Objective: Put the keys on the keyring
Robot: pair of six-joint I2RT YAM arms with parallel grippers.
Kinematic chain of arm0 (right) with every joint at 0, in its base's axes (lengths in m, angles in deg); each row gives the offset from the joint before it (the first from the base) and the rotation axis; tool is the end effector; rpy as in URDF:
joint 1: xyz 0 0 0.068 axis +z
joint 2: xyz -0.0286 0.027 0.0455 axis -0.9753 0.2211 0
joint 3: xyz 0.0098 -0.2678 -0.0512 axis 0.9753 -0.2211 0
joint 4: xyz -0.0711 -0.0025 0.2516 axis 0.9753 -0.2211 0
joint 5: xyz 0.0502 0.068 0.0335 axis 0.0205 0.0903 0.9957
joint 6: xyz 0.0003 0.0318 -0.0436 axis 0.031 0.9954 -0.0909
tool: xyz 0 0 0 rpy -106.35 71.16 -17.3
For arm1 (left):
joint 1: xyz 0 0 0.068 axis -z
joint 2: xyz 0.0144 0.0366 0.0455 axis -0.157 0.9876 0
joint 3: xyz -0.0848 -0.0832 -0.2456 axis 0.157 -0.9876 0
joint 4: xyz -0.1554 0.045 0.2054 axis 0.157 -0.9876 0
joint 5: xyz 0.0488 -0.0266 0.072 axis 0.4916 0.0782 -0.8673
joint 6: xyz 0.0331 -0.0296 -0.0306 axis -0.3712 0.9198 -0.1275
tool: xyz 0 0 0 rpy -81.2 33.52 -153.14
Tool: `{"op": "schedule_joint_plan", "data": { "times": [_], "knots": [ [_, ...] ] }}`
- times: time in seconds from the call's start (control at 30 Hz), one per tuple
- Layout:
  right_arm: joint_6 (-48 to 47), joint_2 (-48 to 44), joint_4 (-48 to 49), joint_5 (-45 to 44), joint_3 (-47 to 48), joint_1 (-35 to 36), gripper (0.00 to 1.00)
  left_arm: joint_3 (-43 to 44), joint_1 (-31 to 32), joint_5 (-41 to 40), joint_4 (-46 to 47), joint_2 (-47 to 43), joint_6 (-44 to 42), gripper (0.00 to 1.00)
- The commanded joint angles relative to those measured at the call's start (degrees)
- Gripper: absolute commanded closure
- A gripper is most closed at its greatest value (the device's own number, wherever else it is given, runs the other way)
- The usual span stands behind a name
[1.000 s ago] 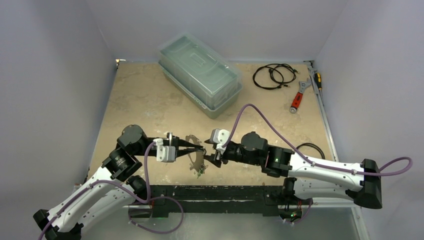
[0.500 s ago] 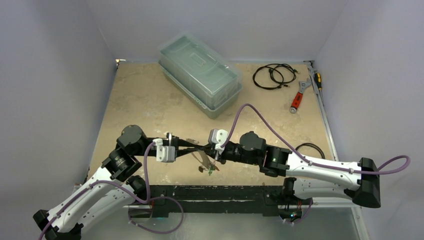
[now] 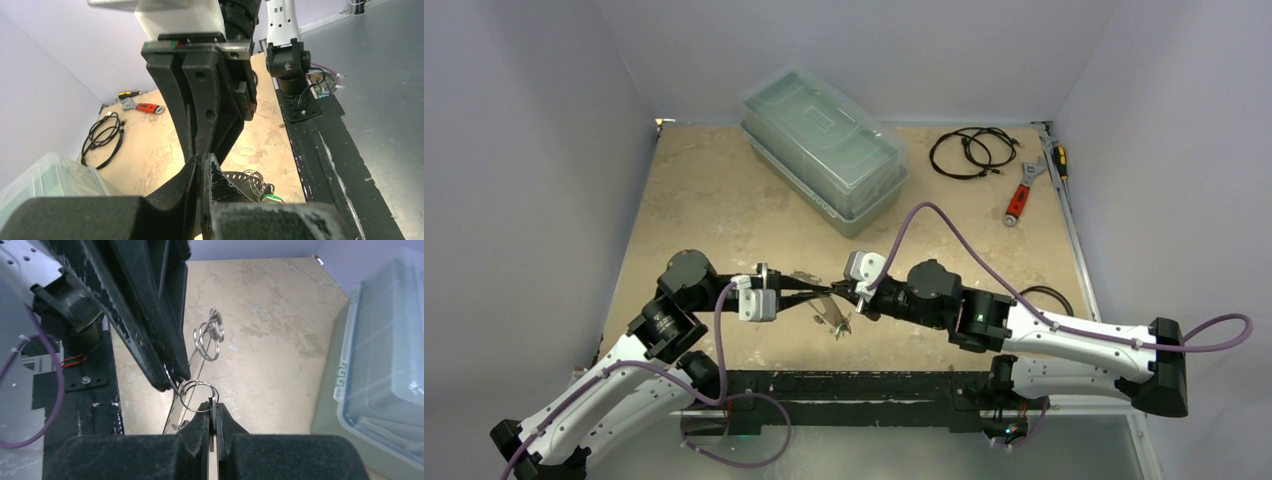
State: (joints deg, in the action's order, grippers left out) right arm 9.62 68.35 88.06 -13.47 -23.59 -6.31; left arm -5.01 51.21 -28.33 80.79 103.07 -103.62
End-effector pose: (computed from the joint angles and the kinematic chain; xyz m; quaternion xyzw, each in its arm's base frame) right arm 0.0791 0.2235 0.3275 -0.4807 0.5906 0.3164 0.5658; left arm 0.0874 -0.1144 0.3432 0.5680 0.4026 -0.4052 0.5925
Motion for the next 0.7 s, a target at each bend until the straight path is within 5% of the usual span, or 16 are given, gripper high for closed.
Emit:
{"op": "schedule_joint_plan", "data": {
  "times": [0.0,0.67],
  "knots": [
    [-2.8,0.0,-3.7,-6.5,5.8,0.1,1.0,1.8,0.0,-2.5,1.8,-0.4,-1.5,1.0],
    [-3.3,0.5,-17.7,-8.0,14.4,0.2,1.0,2.2,0.0,-8.9,-1.6,1.3,-3.0,1.0]
  ]
}}
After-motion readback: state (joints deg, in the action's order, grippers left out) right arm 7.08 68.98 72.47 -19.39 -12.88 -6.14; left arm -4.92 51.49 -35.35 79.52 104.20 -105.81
